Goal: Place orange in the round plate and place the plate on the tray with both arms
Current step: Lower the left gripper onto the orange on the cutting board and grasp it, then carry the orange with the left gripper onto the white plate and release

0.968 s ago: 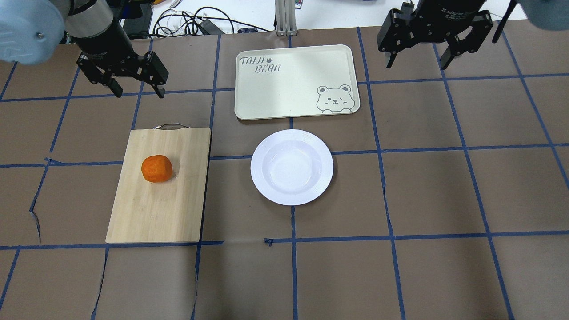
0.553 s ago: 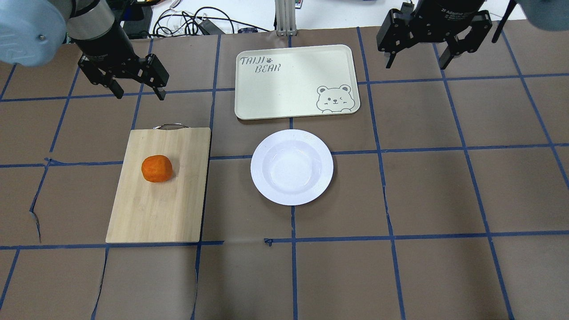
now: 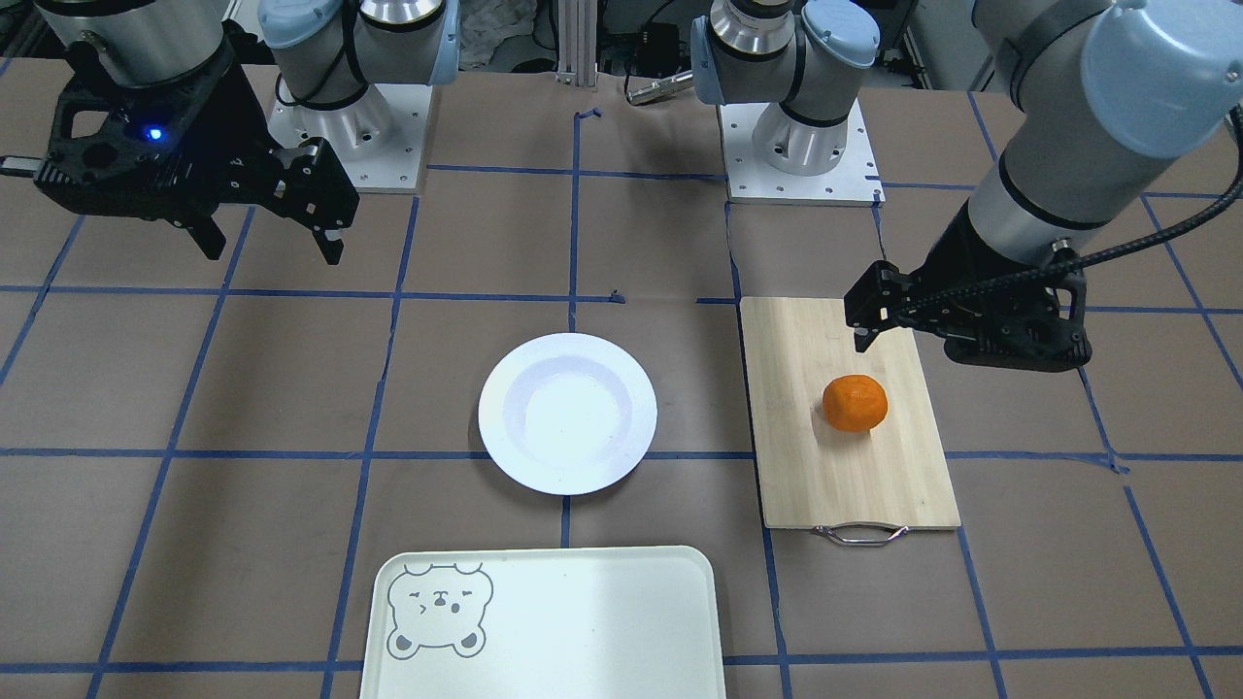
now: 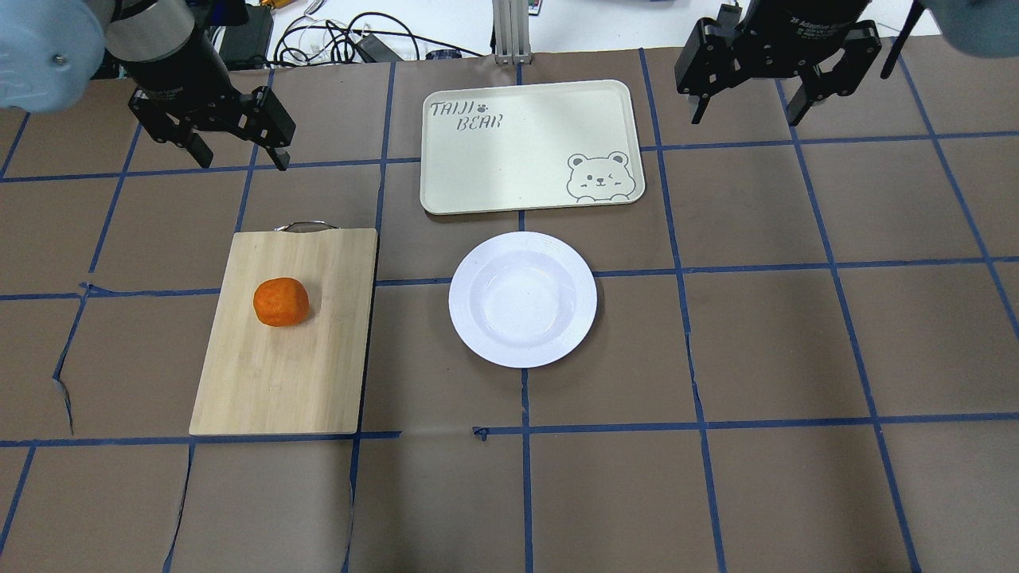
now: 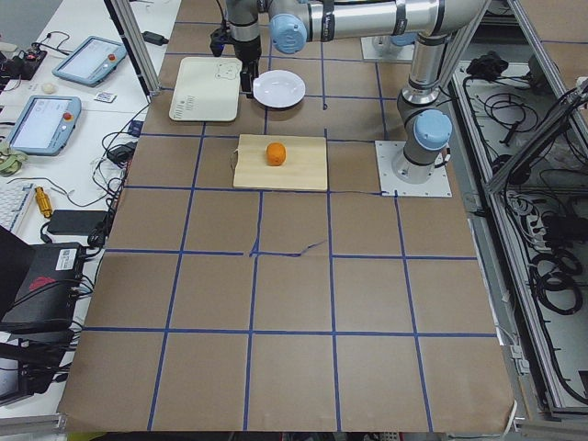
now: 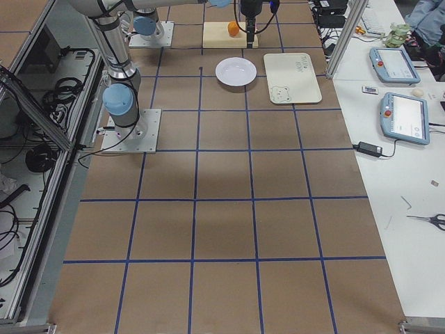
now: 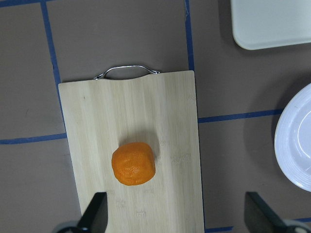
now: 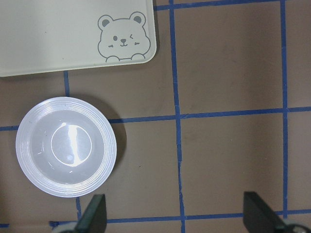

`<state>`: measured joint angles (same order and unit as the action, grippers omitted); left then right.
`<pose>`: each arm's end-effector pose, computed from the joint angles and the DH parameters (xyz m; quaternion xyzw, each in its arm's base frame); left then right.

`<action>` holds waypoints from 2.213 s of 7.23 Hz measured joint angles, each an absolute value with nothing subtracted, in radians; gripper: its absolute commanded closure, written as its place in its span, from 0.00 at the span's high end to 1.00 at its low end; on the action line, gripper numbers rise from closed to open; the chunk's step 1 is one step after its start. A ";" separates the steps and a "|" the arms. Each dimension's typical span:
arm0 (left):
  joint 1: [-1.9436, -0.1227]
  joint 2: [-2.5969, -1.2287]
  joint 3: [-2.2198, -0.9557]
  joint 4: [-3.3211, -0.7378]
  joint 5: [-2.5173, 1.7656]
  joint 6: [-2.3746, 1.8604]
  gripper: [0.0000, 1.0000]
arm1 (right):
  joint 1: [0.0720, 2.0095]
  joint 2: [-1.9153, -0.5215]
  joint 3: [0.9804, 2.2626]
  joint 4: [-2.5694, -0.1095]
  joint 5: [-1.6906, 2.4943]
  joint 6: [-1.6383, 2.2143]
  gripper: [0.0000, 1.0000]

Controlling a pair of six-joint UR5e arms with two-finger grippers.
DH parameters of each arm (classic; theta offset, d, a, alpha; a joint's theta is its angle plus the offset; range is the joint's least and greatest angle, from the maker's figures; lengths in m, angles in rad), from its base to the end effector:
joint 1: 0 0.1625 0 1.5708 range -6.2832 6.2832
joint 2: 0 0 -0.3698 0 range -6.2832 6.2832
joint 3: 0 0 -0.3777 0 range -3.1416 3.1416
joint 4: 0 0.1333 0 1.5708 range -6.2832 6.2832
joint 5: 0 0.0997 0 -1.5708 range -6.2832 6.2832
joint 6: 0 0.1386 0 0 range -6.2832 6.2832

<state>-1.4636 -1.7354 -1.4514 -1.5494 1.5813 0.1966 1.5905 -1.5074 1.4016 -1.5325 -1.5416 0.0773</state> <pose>-0.0739 -0.5453 0.3693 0.0447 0.9989 0.0126 0.0034 0.1473 -0.5050 0.4399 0.0283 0.9989 -0.0330 0.0162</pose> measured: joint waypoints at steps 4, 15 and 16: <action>-1.387 -1.750 -1.562 -1.524 1.578 0.189 1.00 | 1.591 -1.508 1.402 -1.532 -1.543 0.077 1.00; -1.326 -1.964 -1.807 -1.197 1.566 0.058 0.00 | 1.591 -1.508 1.404 -1.532 -1.543 0.073 1.00; -1.328 -1.963 -1.784 -1.200 1.565 0.028 0.00 | 1.591 -1.508 1.405 -1.531 -1.543 0.073 1.00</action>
<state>-1.3279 -1.9633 -1.7842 -1.2004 1.5647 0.0283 1.5907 -1.5081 1.4046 -1.5314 -1.5432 0.0727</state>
